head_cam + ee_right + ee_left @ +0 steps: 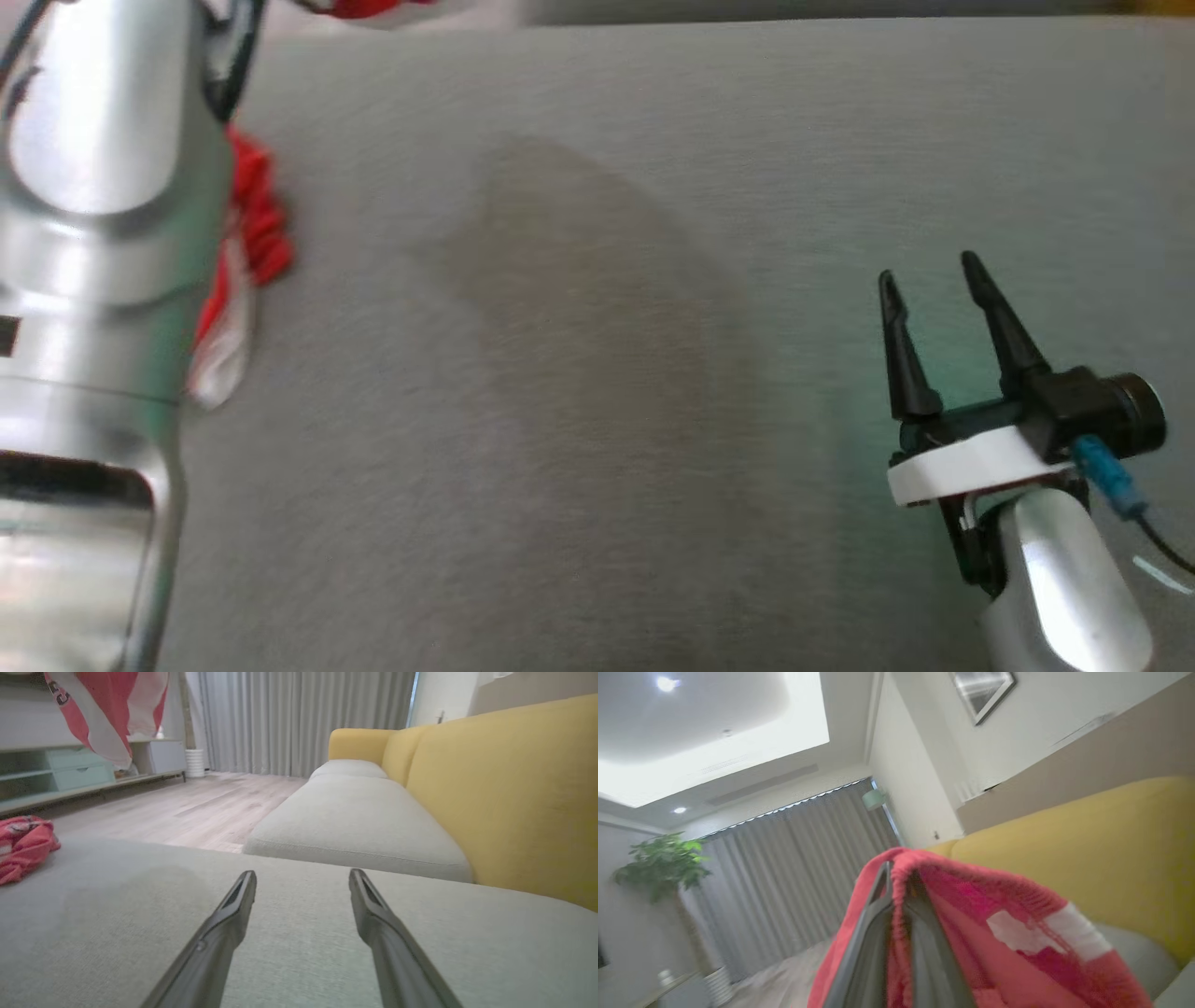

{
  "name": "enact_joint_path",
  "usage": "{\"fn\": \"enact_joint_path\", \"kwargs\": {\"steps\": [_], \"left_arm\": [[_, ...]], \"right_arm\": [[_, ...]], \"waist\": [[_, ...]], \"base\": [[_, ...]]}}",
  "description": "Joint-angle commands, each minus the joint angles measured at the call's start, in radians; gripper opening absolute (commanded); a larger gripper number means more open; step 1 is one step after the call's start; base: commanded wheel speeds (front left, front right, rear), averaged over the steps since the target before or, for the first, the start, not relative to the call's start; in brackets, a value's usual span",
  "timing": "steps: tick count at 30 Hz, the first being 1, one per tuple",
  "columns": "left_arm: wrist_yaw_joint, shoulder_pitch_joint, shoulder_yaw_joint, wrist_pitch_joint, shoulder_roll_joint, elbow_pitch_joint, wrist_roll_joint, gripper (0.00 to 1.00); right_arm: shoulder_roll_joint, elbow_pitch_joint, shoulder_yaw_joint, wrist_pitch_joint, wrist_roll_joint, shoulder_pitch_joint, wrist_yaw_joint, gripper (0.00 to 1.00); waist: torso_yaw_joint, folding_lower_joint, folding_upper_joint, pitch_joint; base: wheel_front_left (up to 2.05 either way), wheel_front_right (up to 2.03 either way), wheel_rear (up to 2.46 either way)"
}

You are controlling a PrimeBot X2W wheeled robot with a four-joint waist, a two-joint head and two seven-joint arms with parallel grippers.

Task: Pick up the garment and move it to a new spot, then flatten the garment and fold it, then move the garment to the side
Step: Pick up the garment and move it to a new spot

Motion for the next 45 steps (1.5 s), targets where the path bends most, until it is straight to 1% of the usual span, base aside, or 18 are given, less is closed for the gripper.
{"fn": "enact_joint_path", "kwargs": {"steps": [1, 4, 7, 11, 14, 16, 17, 18, 19, 22, 25, 28, 34, 35, 38, 41, 43, 45], "left_arm": [[-0.001, -0.046, -0.007, 0.013, 0.024, -0.055, -0.030, 0.00], [-0.002, -0.006, -0.076, 0.033, -0.010, -0.119, -0.175, 0.00], [-0.002, 0.049, -0.167, 0.047, -0.004, -0.174, -0.290, 0.00], [-0.002, 0.145, -0.282, 0.021, 0.026, -0.181, -0.333, 0.00], [-0.002, 0.228, -0.354, -0.007, 0.024, -0.125, -0.338, 0.00], [-0.002, 0.286, -0.383, -0.022, 0.014, -0.065, -0.348, 0.00], [0.001, 0.310, -0.387, -0.027, 0.010, -0.032, -0.341, 0.10], [0.008, 0.334, -0.388, -0.030, 0.003, 0.000, -0.337, 0.45], [0.024, 0.355, -0.386, -0.032, -0.005, 0.026, -0.328, 1.00], [0.086, 0.430, -0.329, -0.033, -0.036, -0.013, -0.309, 1.00], [0.143, 0.530, -0.265, -0.033, -0.065, -0.082, -0.284, 1.00], [0.175, 0.648, -0.184, -0.033, -0.093, -0.162, -0.284, 1.00], [0.192, 0.888, -0.038, -0.033, -0.122, -0.309, -0.260, 1.00], [0.192, 0.888, -0.038, -0.033, -0.122, -0.309, -0.260, 1.00], [0.203, 0.994, 0.025, -0.033, -0.128, -0.384, -0.231, 1.00], [0.212, 1.111, 0.103, -0.033, -0.134, -0.502, -0.215, 1.00], [0.209, 1.161, 0.122, -0.033, -0.136, -0.550, -0.196, 1.00], [0.216, 1.207, 0.131, -0.033, -0.136, -0.580, -0.183, 1.00]], "right_arm": [[0.005, -0.039, 0.027, 0.001, 0.031, -0.011, -0.001, 1.00], [0.006, -0.052, 0.031, 0.001, 0.129, -0.019, -0.001, 1.00], [0.006, -0.066, 0.049, 0.001, 0.181, -0.034, -0.001, 1.00], [0.006, -0.086, 0.070, 0.001, 0.213, -0.050, -0.001, 1.00], [0.006, -0.100, 0.093, 0.001, 0.234, -0.057, -0.001, 1.00], [0.006, -0.105, 0.100, 0.001, 0.242, -0.062, -0.001, 1.00], [0.006, -0.105, 0.101, 0.001, 0.244, -0.064, -0.001, 1.00], [0.006, -0.104, 0.102, 0.001, 0.244, -0.064, -0.001, 1.00], [0.006, -0.103, 0.104, 0.001, 0.243, -0.064, -0.001, 1.00], [0.006, -0.099, 0.102, 0.001, 0.231, -0.051, -0.001, 1.00], [0.006, -0.078, 0.084, 0.001, 0.210, -0.023, -0.001, 1.00], [0.006, -0.053, 0.061, 0.001, 0.190, 0.006, -0.001, 1.00], [0.006, -0.022, 0.025, 0.001, 0.146, 0.070, -0.001, 1.00], [0.006, -0.022, 0.025, 0.001, 0.146, 0.070, -0.001, 1.00], [0.006, -0.025, 0.002, 0.001, 0.138, 0.110, -0.001, 1.00], [0.006, -0.043, -0.013, 0.001, 0.133, 0.167, -0.001, 1.00], [0.006, -0.058, -0.018, 0.001, 0.136, 0.195, -0.001, 1.00], [0.006, -0.079, -0.022, 0.001, 0.142, 0.224, -0.001, 1.00]], "waist": [[-0.145, 0.0002, 0.0000, -0.055], [-0.233, 0.0002, 0.0000, -0.043], [-0.312, 0.0002, 0.0000, -0.015], [-0.390, 0.0002, 0.0000, 0.045], [-0.422, 0.0002, 0.0000, 0.098], [-0.429, 0.0002, 0.0000, 0.129], [-0.429, 0.0002, 0.0000, 0.139], [-0.426, 0.0002, 0.0000, 0.147], [-0.421, 0.0002, 0.0000, 0.150], [-0.384, 0.0002, 0.0000, 0.143], [-0.317, 0.0002, 0.0000, 0.103], [-0.241, 0.0002, 0.0000, 0.051], [-0.112, 0.0002, 0.0000, -0.060], [-0.112, 0.0002, 0.0000, -0.060], [-0.065, 0.0002, 0.0000, -0.110], [-0.027, 0.0002, 0.0000, -0.161], [-0.017, 0.0002, 0.0000, -0.184], [-0.014, 0.0002, 0.0000, -0.200]], "base": [[0.00, 0.00, 0.00], [0.00, 0.00, 0.00], [0.00, 0.00, 0.00], [0.00, 0.00, 0.00], [0.00, 0.00, 0.00], [0.00, 0.00, 0.00], [0.00, 0.00, 0.00], [0.00, 0.00, 0.00], [0.00, 0.00, 0.00], [0.00, 0.00, 0.00], [0.00, 0.00, 0.00], [0.00, 0.00, 0.00], [0.00, 0.00, 0.00], [0.00, 0.00, 0.00], [0.00, 0.00, 0.00], [0.00, 0.00, 0.00], [0.00, 0.00, 0.00], [0.00, 0.00, 0.00]]}}
